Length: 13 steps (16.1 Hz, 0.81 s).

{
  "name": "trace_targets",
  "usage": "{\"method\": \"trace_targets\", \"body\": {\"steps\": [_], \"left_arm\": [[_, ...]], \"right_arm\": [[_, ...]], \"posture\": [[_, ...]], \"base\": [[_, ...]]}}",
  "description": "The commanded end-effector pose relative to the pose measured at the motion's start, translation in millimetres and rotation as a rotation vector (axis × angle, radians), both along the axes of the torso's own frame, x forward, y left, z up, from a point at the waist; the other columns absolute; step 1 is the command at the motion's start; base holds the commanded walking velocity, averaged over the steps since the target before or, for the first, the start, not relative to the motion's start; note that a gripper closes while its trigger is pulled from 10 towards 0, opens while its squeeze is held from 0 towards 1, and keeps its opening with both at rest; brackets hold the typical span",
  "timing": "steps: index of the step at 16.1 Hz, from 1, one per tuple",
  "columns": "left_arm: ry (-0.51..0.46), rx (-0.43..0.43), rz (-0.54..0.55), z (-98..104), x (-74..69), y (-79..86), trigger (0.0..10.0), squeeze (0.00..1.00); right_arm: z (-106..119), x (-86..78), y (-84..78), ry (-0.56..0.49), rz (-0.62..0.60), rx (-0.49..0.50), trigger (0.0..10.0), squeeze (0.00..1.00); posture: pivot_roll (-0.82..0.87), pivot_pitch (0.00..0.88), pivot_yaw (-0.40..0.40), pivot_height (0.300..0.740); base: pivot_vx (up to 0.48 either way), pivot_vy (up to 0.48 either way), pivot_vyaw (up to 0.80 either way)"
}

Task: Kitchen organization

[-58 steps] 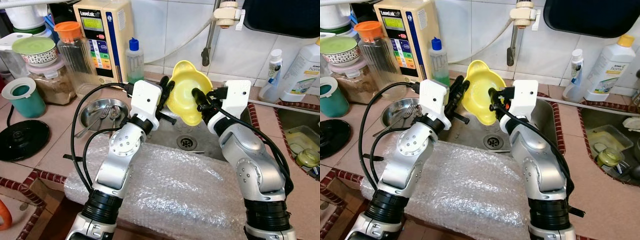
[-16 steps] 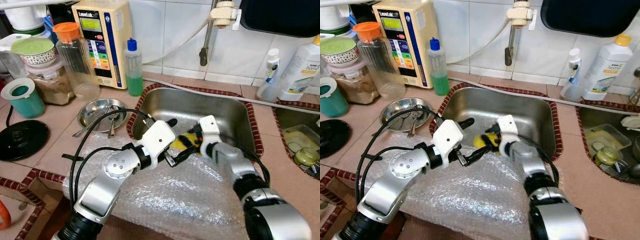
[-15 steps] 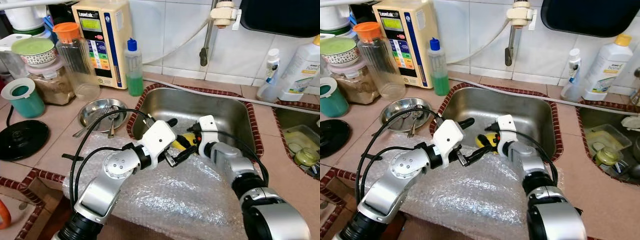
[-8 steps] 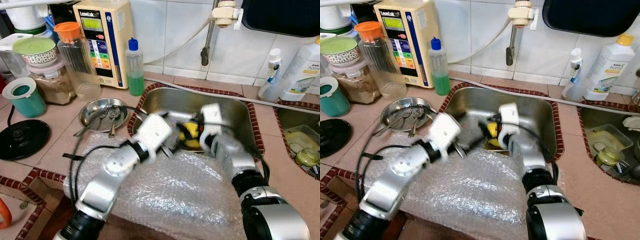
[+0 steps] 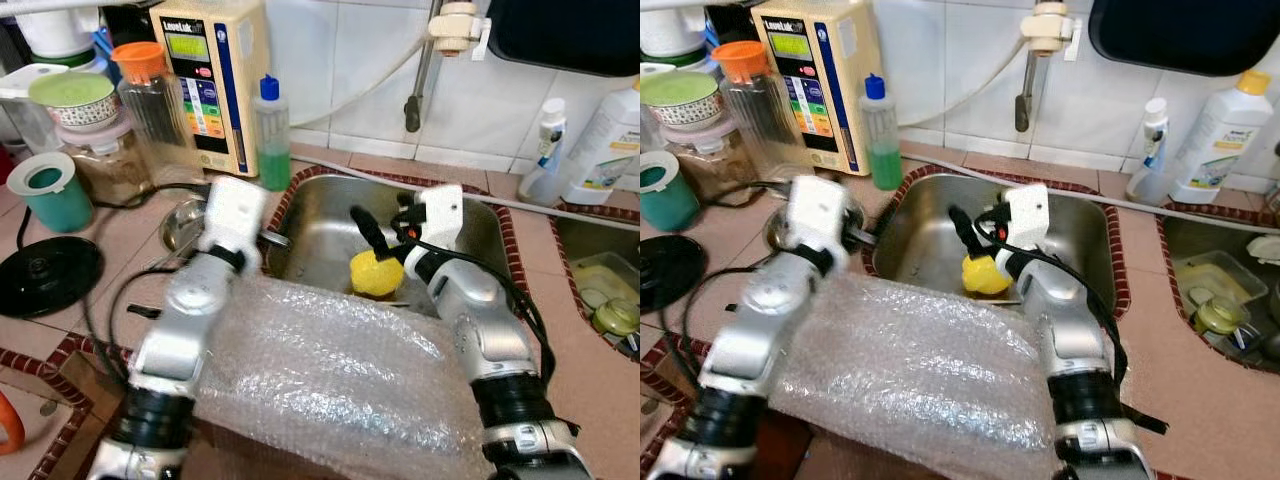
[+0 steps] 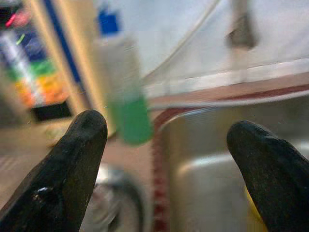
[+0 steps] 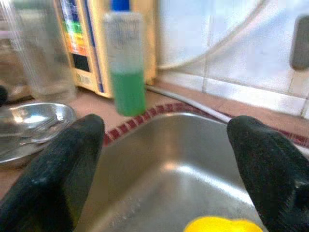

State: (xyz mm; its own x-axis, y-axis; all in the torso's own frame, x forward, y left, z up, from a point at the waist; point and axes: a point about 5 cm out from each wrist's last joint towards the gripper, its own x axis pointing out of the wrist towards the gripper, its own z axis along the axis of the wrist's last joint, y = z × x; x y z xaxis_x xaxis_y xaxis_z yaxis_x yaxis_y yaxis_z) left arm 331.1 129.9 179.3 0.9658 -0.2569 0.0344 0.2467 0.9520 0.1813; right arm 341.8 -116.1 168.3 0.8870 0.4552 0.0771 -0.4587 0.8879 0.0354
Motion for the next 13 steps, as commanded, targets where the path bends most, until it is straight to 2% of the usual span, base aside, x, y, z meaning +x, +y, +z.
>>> {"method": "trace_targets", "body": {"steps": [1,2,3,4,5,6,7,9,12,13], "left_arm": [[0.036,-0.002,0.023,-3,2.7,4.2,10.0,1.00],[0.059,0.015,0.054,-5,7.5,11.2,10.0,1.00],[0.092,0.033,0.084,-8,13.0,18.3,10.0,1.00],[0.127,0.019,0.092,-10,16.6,21.1,10.0,1.00],[0.170,0.027,0.116,-15,21.6,23.6,10.0,1.00],[0.187,0.036,0.135,-17,23.8,25.6,10.0,0.69],[0.226,0.037,0.170,-19,29.1,29.0,10.0,0.00],[0.255,0.032,0.185,-21,32.1,30.9,10.0,0.00],[0.347,-0.007,0.174,-28,35.5,30.1,10.0,0.00],[0.393,-0.051,0.184,-33,36.1,30.1,10.0,0.00]], "right_arm": [[5,-3.6,4.2,-0.012,0.028,-0.012,10.0,1.00],[7,-10.8,8.0,-0.024,0.046,-0.024,10.0,1.00],[9,-18.1,12.2,-0.029,0.078,-0.029,10.0,0.93],[10,-23.2,15.2,-0.021,0.110,-0.024,10.0,0.39],[9,-30.5,21.0,0.009,0.177,-0.001,10.0,0.08],[9,-33.6,22.8,0.010,0.197,-0.008,10.0,0.00],[10,-40.0,24.7,0.013,0.229,-0.032,10.0,0.00],[12,-44.0,25.9,0.018,0.251,-0.034,10.0,0.00],[19,-62.4,35.2,0.040,0.397,-0.076,10.0,0.00],[19,-68.4,36.6,0.049,0.442,-0.098,10.0,0.00]], "posture": [[0.03,0.000,0.001,0.740],[0.03,0.000,0.003,0.740],[0.03,0.000,0.002,0.740],[0.03,0.000,0.005,0.740],[0.02,0.000,0.008,0.740],[0.01,0.000,0.012,0.740],[0.01,0.000,0.014,0.740],[0.01,0.000,0.015,0.740],[0.01,0.000,0.025,0.740],[0.00,0.000,0.028,0.740]], "base": [[0.000,0.000,0.00],[0.000,0.000,0.00],[0.000,0.000,0.00],[0.000,0.000,0.00],[0.000,0.000,0.00],[0.000,0.000,0.00],[0.000,0.000,0.00],[0.000,0.000,0.00],[0.000,0.000,0.00],[0.000,0.000,0.00]]}}
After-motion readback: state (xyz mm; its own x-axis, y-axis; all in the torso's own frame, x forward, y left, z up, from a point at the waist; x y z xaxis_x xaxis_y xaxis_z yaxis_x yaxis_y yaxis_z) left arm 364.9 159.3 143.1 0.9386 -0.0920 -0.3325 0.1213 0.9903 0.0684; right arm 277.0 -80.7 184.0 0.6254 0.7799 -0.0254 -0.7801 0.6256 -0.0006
